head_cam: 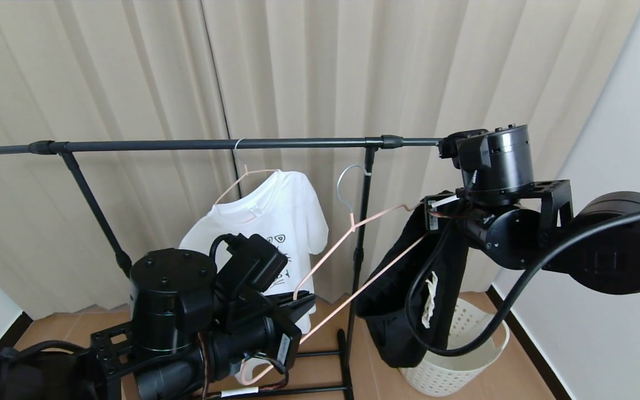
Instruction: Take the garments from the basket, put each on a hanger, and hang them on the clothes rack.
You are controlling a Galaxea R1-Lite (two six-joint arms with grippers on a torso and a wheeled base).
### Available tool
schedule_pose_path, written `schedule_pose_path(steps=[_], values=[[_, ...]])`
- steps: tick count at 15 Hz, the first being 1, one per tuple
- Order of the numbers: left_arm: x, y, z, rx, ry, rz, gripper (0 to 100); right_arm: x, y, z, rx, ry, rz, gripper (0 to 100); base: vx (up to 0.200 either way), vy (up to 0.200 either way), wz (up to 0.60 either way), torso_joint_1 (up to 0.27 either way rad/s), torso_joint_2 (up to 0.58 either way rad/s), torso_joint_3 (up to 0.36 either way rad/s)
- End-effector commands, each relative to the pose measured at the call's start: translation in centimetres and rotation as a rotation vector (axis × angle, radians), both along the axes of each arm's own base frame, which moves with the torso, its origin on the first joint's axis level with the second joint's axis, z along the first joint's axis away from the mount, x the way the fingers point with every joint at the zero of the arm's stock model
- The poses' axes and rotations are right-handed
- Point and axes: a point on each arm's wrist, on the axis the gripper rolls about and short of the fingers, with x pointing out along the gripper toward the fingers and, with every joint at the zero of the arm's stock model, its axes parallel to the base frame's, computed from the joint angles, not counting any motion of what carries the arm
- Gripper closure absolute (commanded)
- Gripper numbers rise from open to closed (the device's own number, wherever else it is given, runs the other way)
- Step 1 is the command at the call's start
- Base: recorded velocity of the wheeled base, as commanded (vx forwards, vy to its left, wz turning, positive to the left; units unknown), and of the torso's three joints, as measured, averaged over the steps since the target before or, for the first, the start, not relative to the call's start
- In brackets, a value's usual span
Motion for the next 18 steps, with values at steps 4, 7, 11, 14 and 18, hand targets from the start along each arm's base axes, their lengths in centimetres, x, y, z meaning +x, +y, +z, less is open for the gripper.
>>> schedule_pose_path(steps=[4, 7, 11, 14, 18], values=[[-0.1, -0.8, -0.5, -0.018, -0.020, -0.026, 100, -1.8, -0.1, 0.5, 0.004, -0.004, 0.030, 100, 0.000, 0.000, 0.00, 0.000, 0.00, 0.000], [-0.6, -1.3, -0.7, -0.012, -0.018, -0.060, 100, -2.6, -0.2, 1.2, 0.017, -0.019, 0.044, 100, 0.000, 0.000, 0.00, 0.000, 0.00, 0.000], [-1.5, -1.3, -0.6, -0.010, -0.024, -0.086, 100, -2.0, -0.5, 1.0, 0.018, -0.017, 0.029, 100, 0.000, 0.000, 0.00, 0.000, 0.00, 0.000], [-1.7, -1.1, 0.1, -0.029, -0.042, -0.086, 100, -1.5, -0.7, 0.8, 0.014, -0.010, 0.018, 100, 0.000, 0.000, 0.00, 0.000, 0.00, 0.000], [-1.8, -1.0, 0.4, -0.038, -0.048, -0.085, 100, -1.5, -0.6, 0.6, 0.011, -0.005, 0.018, 100, 0.000, 0.000, 0.00, 0.000, 0.00, 0.000]])
